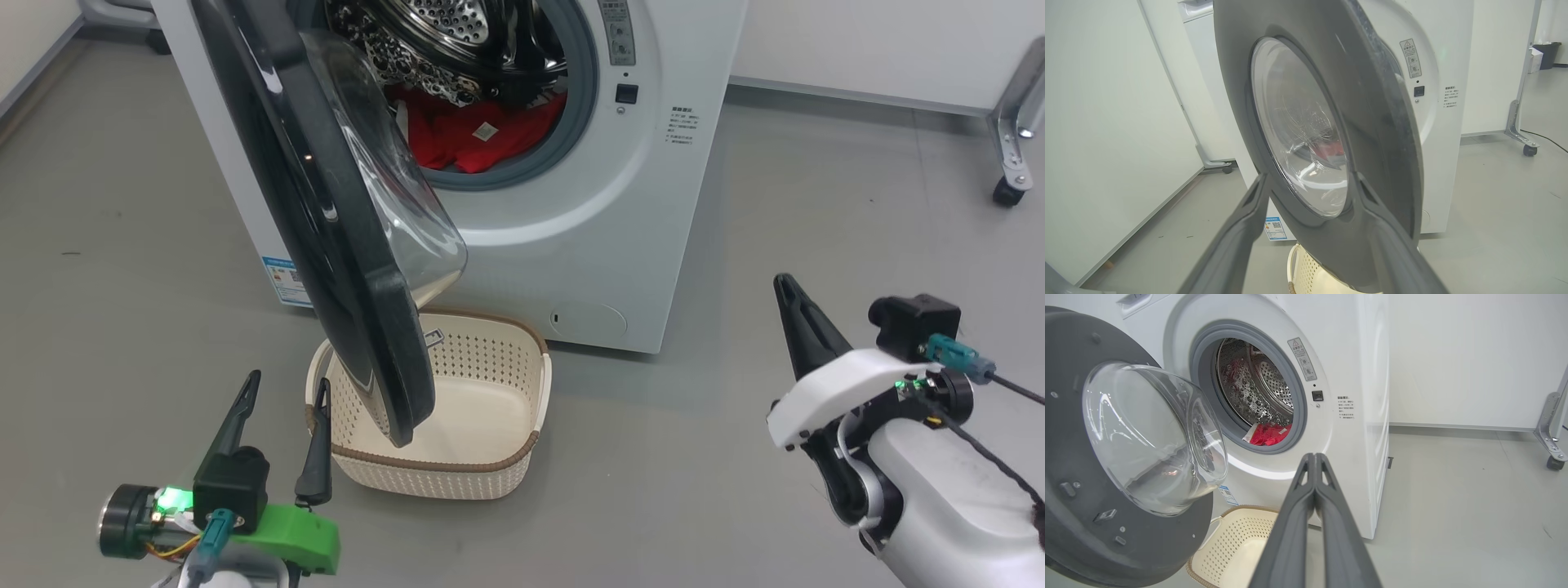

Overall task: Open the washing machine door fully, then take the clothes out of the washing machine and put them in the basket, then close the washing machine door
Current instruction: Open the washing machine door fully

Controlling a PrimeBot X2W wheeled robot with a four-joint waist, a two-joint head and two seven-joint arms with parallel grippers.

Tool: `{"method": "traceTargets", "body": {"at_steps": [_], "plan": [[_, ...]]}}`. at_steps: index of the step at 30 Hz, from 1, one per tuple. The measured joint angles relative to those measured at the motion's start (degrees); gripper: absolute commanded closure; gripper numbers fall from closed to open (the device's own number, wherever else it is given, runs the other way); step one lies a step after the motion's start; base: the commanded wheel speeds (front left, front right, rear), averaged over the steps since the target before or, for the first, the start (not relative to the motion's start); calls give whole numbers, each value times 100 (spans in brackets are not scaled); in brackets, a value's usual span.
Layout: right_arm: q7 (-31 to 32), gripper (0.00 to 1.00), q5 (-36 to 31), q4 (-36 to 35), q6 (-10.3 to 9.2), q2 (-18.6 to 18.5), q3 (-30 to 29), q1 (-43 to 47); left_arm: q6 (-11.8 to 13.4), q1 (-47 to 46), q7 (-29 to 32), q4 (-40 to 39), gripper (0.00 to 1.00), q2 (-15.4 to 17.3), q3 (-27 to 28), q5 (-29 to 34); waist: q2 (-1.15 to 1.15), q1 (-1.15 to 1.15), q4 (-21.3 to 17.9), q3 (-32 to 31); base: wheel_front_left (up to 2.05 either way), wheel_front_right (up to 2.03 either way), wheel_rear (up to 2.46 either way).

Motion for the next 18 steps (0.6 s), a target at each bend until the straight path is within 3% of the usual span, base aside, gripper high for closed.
{"method": "traceTargets", "body": {"at_steps": [5,11,18], "plan": [[20,100,-219,-30,-180,-92,-96,487,0,90,0,-33,0,10,112,-9,0,0,-134,-47,0,0,0],[43,100,-480,-200,-233,-105,-503,911,0,163,0,-46,0,4,121,-9,0,0,-226,-48,0,0,0],[77,100,-972,-838,-233,57,-1659,1211,0,241,0,-114,0,-38,283,-57,0,0,-304,-35,0,0,0]]}}
